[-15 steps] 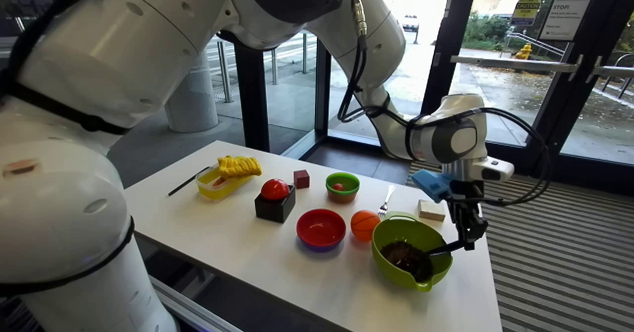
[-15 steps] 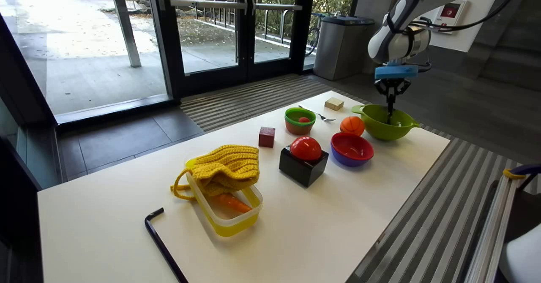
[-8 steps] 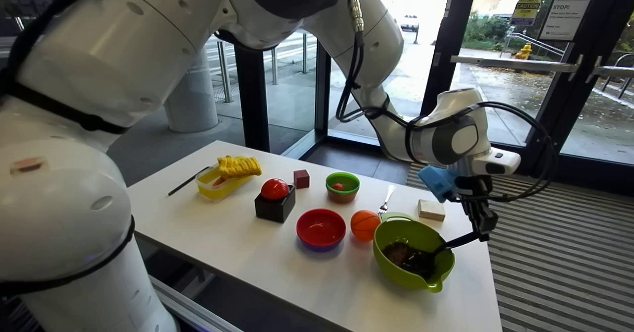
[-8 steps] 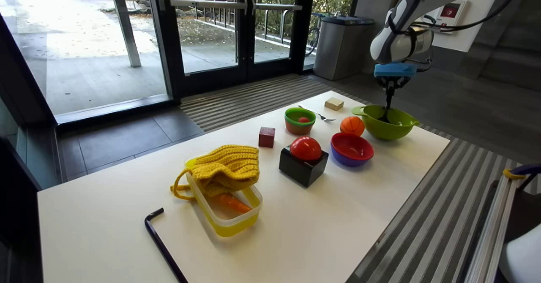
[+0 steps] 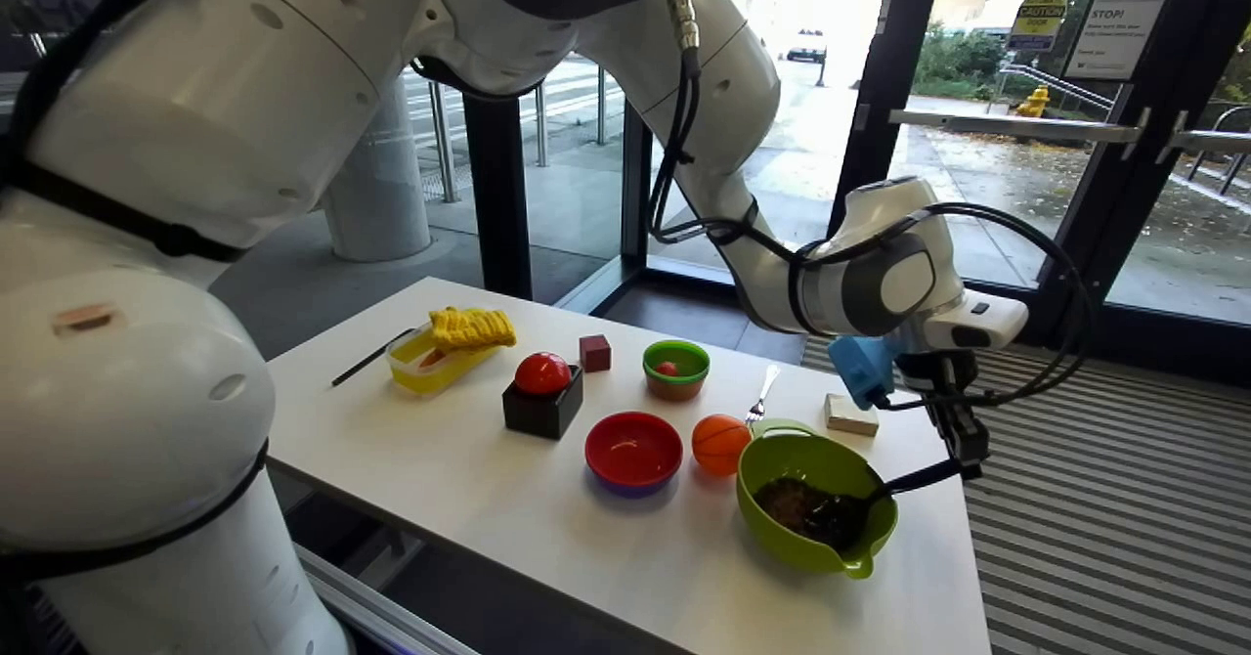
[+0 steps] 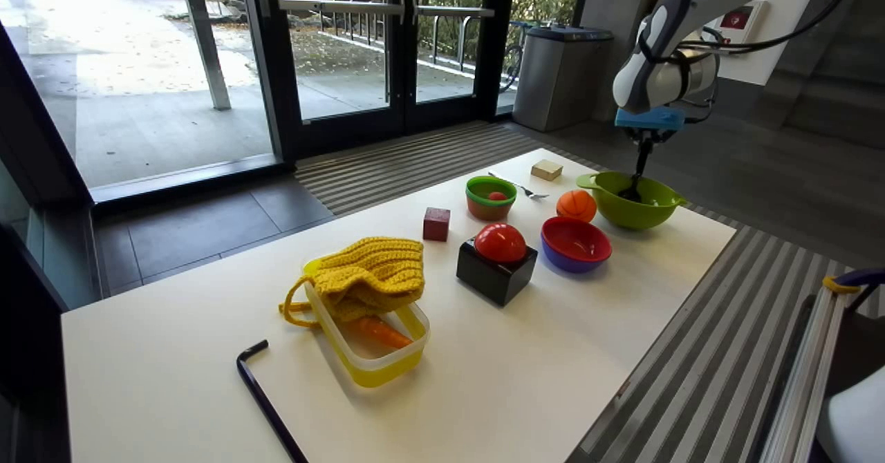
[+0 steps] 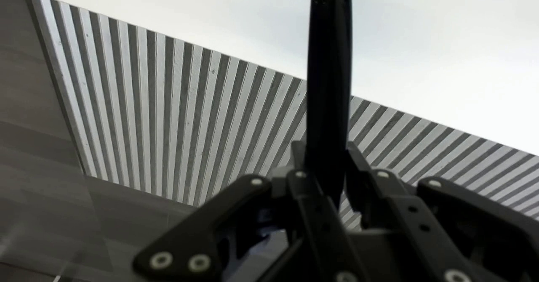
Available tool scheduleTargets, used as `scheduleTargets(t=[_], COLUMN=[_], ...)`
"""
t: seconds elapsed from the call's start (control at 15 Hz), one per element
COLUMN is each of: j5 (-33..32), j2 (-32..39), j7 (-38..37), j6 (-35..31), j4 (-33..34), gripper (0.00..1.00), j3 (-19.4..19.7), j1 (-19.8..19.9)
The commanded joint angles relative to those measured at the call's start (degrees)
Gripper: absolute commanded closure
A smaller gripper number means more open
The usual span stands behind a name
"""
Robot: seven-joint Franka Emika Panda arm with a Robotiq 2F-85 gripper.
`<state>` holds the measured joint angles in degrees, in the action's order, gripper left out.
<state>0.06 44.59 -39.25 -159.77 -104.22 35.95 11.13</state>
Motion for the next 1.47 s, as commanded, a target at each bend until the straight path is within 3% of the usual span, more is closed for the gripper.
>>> scheduleTargets(t=[0.0,0.6,0.87,1.4], j5=[0.4,2.8,4.3,11.5], j2=[-2.9,-9.7,-9.4,-7.1], j7=[-1.2,1.3,0.7,3.1], j6=[-5.5,-10.8,-13.9,-23.7], j4=[-6.8,-14.8,-15.8,-18.6], gripper=[0.94,0.94,0.94,0.94], j3=[3.3,6.6,8.1,7.0], j1=[-4.0,-8.9,-10.3,-11.4])
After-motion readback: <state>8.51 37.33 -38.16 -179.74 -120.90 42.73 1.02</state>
